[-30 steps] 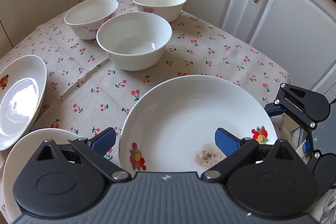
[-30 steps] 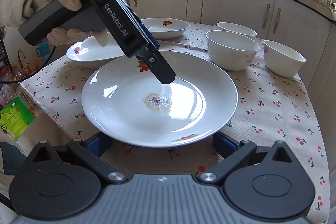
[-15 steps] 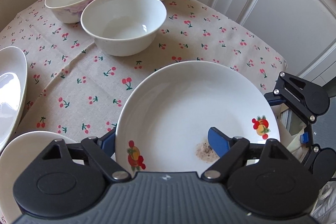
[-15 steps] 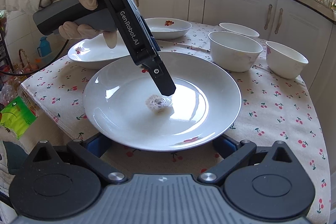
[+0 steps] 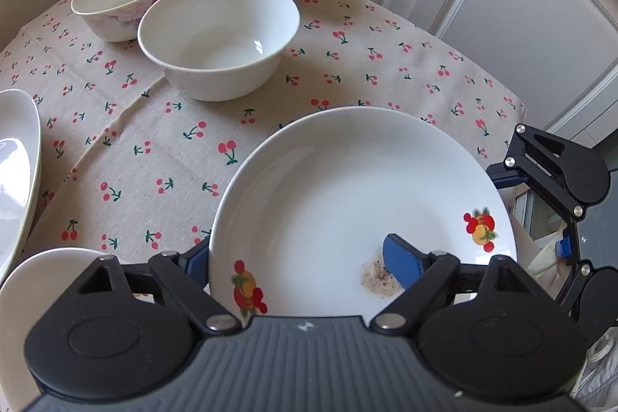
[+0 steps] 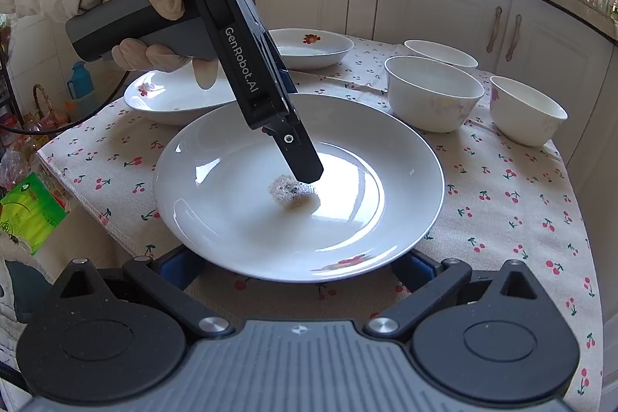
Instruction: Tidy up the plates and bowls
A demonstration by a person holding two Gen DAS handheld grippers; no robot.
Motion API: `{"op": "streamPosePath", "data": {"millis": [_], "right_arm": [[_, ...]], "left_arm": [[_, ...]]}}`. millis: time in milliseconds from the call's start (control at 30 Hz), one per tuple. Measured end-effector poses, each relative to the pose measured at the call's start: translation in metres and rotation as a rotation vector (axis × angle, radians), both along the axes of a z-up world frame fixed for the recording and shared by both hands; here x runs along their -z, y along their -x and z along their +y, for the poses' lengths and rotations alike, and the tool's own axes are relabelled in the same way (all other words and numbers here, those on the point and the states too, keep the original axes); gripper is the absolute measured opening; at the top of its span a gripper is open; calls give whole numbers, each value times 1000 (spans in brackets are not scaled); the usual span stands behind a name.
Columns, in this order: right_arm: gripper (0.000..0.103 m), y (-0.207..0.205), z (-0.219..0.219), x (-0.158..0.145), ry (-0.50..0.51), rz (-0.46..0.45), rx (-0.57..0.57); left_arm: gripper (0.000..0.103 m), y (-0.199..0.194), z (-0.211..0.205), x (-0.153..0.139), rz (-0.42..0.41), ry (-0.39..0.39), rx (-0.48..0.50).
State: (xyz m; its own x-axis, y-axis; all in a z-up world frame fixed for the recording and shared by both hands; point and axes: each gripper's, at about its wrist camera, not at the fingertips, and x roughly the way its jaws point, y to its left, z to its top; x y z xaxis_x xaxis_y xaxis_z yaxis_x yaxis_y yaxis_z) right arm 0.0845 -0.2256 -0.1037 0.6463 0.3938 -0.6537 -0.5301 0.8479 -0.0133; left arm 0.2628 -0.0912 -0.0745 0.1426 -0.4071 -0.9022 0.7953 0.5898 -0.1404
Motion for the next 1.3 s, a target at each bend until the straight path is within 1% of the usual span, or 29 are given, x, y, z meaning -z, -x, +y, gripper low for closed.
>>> {"op": "streamPosePath", "data": {"millis": [367, 700, 1067, 1300], "right_arm": [[103, -2, -4, -3, -6, 24, 14], [103, -7, -4, -23, 3, 7, -8], [103, -30, 25, -44, 16, -22, -115], [103, -44, 57, -47, 14, -28, -177]], "left_arm": [[88, 0, -1, -8, 1, 29, 4], [88, 2, 11, -27, -27, 75, -29], [88, 2, 63, -52, -93, 115, -145], [88, 2, 103, -55, -109, 126, -227]]}}
